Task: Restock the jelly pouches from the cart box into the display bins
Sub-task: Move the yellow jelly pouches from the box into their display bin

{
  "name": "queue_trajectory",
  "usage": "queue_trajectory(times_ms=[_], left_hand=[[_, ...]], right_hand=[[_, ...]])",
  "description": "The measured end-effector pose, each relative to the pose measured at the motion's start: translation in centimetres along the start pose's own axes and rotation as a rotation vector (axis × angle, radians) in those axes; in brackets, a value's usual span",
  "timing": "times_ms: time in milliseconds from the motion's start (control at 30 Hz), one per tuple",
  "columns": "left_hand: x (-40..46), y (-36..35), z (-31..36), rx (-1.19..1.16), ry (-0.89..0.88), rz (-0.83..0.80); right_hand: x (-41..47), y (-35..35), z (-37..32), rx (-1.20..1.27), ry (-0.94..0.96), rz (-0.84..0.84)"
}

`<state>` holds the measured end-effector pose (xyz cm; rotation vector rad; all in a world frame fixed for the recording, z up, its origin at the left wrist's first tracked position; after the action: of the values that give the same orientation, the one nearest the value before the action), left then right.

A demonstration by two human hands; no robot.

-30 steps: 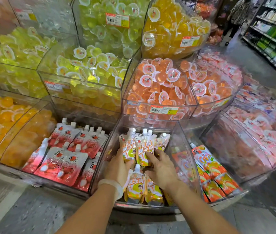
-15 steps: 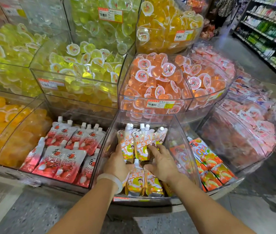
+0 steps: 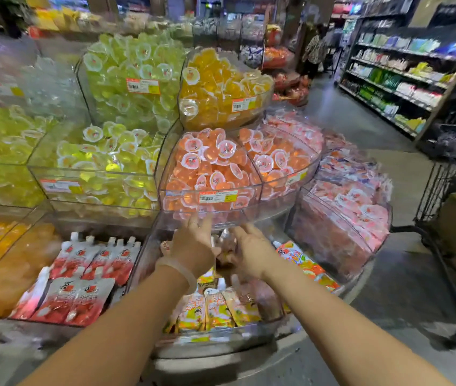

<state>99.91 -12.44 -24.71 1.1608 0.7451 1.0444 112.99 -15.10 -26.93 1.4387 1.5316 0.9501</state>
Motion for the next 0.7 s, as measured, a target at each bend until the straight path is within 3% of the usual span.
queue_trajectory(times_ms=[133,700], left_hand=[[0.5,0.3,8.2,0.101,-0.115,0.018],[-7.6,-15.0,53.6,0.107,-0.642,-0.38]], right_hand=[[-4.1,5.3,5.2,-0.034,-0.017,0.127],[-36.3,16.0,41.4,-0.041,-0.757,0.163]])
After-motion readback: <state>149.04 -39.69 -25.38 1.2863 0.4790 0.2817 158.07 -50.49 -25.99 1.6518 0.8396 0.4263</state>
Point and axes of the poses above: each hand's wrist, its own x-axis towards the middle knuckle, its own y-axis out of the back of the hand, z = x × y, the point moved 3 cm from there along x, towards the middle knuckle
